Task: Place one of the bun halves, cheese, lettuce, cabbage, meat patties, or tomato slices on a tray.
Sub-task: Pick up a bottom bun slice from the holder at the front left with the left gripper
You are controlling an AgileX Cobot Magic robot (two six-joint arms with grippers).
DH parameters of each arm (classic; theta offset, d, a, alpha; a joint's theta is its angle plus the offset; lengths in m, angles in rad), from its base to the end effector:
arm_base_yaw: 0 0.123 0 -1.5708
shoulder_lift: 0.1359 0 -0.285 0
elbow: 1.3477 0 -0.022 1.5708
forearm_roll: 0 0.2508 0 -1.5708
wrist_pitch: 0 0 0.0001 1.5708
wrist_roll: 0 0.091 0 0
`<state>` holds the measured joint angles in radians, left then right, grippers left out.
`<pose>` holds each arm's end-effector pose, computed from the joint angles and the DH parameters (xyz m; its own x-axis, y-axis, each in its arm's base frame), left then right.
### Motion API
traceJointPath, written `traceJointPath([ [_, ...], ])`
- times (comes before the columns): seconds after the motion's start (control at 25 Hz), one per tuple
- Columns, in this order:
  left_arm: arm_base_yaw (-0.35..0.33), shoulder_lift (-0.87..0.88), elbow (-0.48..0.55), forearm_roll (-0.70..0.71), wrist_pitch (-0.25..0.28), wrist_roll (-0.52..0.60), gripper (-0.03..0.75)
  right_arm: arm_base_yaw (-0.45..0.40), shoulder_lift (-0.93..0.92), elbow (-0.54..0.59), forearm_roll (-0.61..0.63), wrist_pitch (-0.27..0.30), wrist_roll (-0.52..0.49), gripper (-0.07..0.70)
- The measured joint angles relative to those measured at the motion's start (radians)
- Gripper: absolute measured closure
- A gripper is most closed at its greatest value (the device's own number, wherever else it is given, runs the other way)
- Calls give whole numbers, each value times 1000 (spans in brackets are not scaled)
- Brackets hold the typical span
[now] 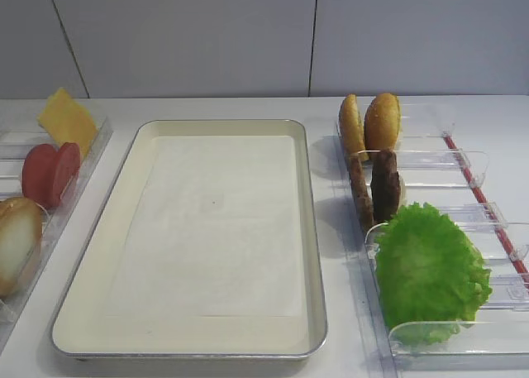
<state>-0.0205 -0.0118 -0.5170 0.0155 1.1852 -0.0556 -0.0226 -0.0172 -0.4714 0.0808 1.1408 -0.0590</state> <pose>-0.0142 0.0016 0.2720 -0.5386 -0.0387 -0.8417 -0.0184 0.9992 -0.0342 -0.0078 0.0069 0.2632 -0.5331 -0.0131 -0.8460 -0.0529 0.9984 0.0178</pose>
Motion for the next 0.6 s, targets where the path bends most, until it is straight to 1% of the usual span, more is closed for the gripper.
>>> traceJointPath([
  [0.12, 0, 90, -38, -70, 0, 0, 295, 0, 0, 0, 0, 0, 0, 188],
  [0.36, 0, 333, -73, -87, -2, 20, 295, 0, 0, 0, 0, 0, 0, 188],
  [0.4, 0, 374, -73, -88, -11, 21, 295, 0, 0, 0, 0, 0, 0, 188],
  [0.48, 0, 474, -73, -91, -50, 29, 295, 0, 0, 0, 0, 0, 0, 188],
  [0.52, 0, 474, -73, -91, -50, 29, 295, 0, 0, 0, 0, 0, 0, 188],
  [0.6, 0, 522, -77, -94, -92, 43, 295, 0, 0, 0, 0, 0, 0, 188],
])
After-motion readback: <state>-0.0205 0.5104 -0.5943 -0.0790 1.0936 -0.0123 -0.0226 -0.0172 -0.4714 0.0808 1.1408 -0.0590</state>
